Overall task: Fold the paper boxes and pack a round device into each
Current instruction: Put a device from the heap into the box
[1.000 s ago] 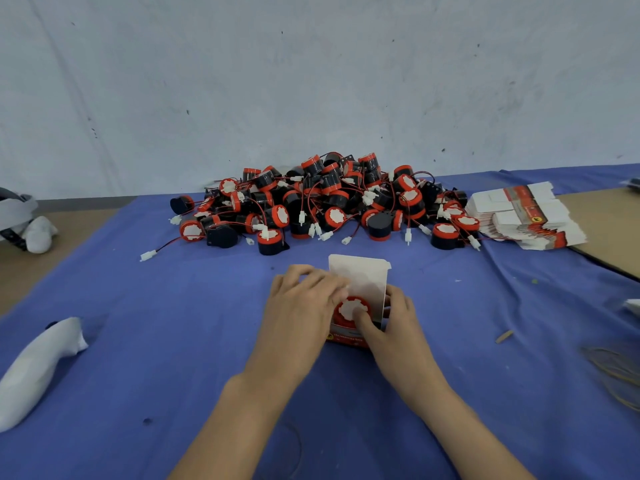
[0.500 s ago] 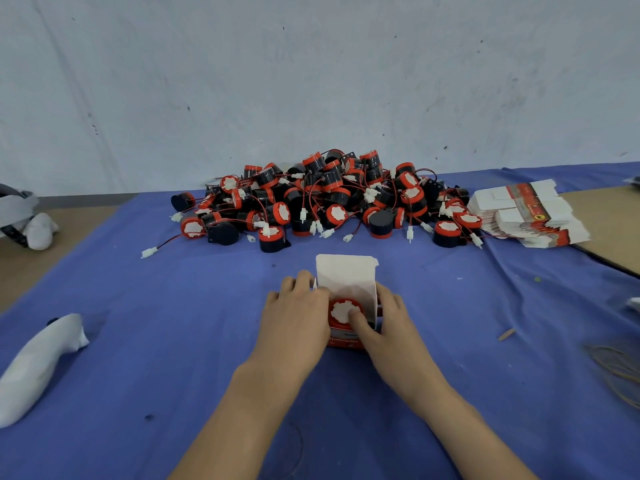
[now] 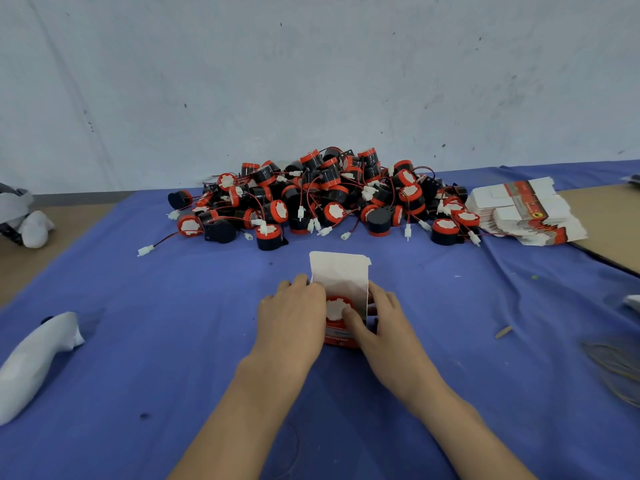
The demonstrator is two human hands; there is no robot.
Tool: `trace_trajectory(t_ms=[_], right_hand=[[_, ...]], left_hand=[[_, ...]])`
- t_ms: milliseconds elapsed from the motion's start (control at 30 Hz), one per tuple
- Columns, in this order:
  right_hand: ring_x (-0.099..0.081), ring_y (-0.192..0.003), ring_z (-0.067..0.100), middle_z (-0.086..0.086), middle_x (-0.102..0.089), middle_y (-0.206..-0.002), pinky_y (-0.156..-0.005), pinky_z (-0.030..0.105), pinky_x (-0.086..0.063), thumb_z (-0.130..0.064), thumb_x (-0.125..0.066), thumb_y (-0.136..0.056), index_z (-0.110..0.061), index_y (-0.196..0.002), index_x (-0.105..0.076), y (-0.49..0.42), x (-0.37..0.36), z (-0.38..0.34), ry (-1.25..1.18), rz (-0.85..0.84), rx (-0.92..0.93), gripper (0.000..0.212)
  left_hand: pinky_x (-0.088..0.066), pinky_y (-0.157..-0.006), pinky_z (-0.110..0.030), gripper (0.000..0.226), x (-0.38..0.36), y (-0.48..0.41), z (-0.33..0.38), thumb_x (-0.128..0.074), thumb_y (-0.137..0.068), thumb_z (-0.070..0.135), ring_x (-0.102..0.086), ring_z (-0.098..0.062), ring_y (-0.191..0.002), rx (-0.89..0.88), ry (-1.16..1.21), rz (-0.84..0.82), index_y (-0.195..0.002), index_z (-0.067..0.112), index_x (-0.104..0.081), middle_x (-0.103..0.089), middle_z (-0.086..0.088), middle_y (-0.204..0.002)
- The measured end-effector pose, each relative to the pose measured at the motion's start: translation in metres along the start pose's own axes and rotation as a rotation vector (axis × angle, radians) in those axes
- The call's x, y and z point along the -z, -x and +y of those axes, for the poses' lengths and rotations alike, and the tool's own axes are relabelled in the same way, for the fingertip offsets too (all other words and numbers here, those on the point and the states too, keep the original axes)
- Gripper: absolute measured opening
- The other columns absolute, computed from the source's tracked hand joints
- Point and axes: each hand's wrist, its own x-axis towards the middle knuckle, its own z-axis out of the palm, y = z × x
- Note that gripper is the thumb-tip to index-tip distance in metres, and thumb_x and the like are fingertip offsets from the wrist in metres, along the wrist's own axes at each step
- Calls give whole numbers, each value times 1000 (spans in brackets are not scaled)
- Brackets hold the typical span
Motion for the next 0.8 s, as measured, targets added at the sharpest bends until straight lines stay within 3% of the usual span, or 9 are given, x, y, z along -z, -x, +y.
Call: trace_trajectory(t_ms=[133,233,367,500,567,667,733,800], right_hand=[[-59,-101,2,-22,-48,-111,-88,26,-53,-37,-53,-101,-47,-125,-49,1,0,-1,5,-11,21,26],[-60,-103,4,-22,-48,-114,-90,29,-54,-37,-53,-101,-45,-127,-48,1,0,-1,-12,-17,14,28],[-59,-103,0,-23,-48,-113,-89,25,-53,-37,-52,-102,-55,-121,-46,2,0,-3,-23,-31,30,27],[-61,-106,1,-19,-56,-118,-92,28,-54,-35,-51,-102,-52,-126,-50,0,2,-2,-40,-32,20,29],[-62,-107,-1,-18,-62,-120,-90,25,-55,-32,-51,-103,-51,-128,-51,0,3,-2,-73,-49,12,31],[-63,-103,-7,-24,-66,-114,-80,15,-53,-30,-52,-103,-53,-124,-53,-2,7,-2,-106,-60,-2,31],[-63,-102,-8,-28,-67,-113,-78,11,-51,-31,-53,-103,-54,-126,-51,-3,10,-2,-133,-68,-10,32],[-62,-107,-8,-28,-66,-118,-84,12,-51,-42,-48,-104,-49,-132,-51,-2,10,-7,-161,-92,-24,29]], left_hand=[[-25,-54,-28,17,-2,1,-6,-52,-97,14,-46,-16,-80,53,27,55,-111,22,-52,-50,7,-92],[-18,-49,-27,18,-3,2,-9,-55,-96,17,-43,-16,-75,42,-25,76,-111,25,-49,-42,7,-86],[-25,-53,-29,21,-3,-1,-14,-43,-101,20,-45,-18,-78,15,-58,10,-115,29,-57,-39,7,-83],[-32,-56,-29,34,-1,-3,-19,-36,-100,22,-51,-16,-86,-53,-3,-37,-120,35,-60,-41,5,-94],[-42,-60,-31,34,1,-2,-24,-34,-102,27,-53,-10,-81,-75,286,-44,-124,40,-57,-47,9,-98],[-48,-59,-36,31,-1,4,-30,-32,-104,30,-51,-6,-60,-13,885,-31,-123,50,-45,-57,14,-74],[-54,-70,-43,27,-3,5,-32,-30,-106,34,-61,-12,-73,72,1054,-44,-123,49,-45,-68,9,-83],[-56,-82,-40,24,-5,5,-34,-30,-108,33,-66,-8,-91,110,1099,-100,-117,42,-51,-70,16,-98]])
